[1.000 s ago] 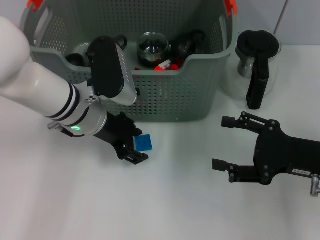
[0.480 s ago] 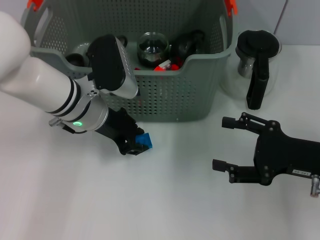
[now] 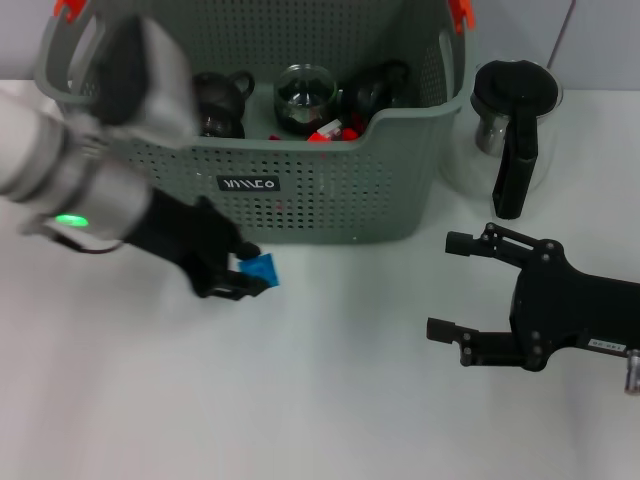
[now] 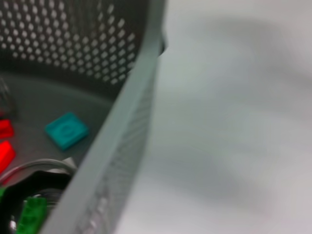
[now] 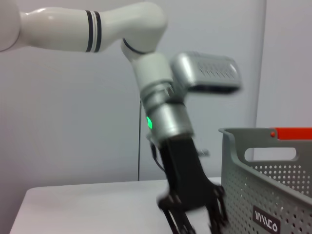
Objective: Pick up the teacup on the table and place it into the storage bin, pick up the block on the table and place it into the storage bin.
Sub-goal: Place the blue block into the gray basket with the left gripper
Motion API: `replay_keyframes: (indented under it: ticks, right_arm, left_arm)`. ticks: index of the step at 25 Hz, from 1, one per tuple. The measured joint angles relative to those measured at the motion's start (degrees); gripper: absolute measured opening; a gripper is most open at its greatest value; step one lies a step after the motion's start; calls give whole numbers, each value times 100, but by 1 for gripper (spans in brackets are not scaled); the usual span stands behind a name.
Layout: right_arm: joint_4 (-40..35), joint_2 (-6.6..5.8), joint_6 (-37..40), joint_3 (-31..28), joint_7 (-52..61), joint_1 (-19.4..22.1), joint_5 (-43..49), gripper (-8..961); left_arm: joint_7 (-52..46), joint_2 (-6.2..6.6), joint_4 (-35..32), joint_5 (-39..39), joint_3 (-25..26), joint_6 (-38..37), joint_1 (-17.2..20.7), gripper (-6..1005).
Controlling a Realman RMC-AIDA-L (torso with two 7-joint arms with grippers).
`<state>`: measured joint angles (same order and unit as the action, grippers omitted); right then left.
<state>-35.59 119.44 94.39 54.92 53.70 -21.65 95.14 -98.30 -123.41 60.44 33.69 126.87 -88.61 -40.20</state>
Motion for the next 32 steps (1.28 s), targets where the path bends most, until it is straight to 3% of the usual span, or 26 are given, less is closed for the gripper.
replay_keyframes:
  ticks: [2,4,6,9,12,17,21,23,32]
  right_arm:
    - [-1,-1,17,-6,0,-16,-4,945]
    - [-1,0,19,-7,0,-31,-7,945]
    - [-2,0,22,-8,0,-40,-13,945]
    - [-4,0,29,-9,0,-53,-17,945]
    - [-6,0,45,-8,0,-56,-26,945]
    - [-9,20,57,-8,0,-77,-31,945]
    - [-10,38,55,-8,0,-115,-7,945]
    - [-10,41,58,-8,0,-125,-8,945]
    - [-10,44,86,-8,4,-130,-13,945]
  left_arm:
    - [90,154,328,167,507,-909,51,395]
    - [113,444,442,479,1025,-1747,45,395]
    - [101,638,444,775,1370,-2169,28,395]
    - [4,923,474,1654,1903,-2472,24,395]
    - [-280,1032,583,2287,1976,-2270,-79,395]
    - [-754,977,498,2136,1414,-922,-606,396]
    - [-1752,845,-31,1237,229,1175,-935,395]
    - [-2257,744,-226,871,-94,1938,-1024,395]
    - [-2818,262,-864,-428,-419,3101,-1307,424]
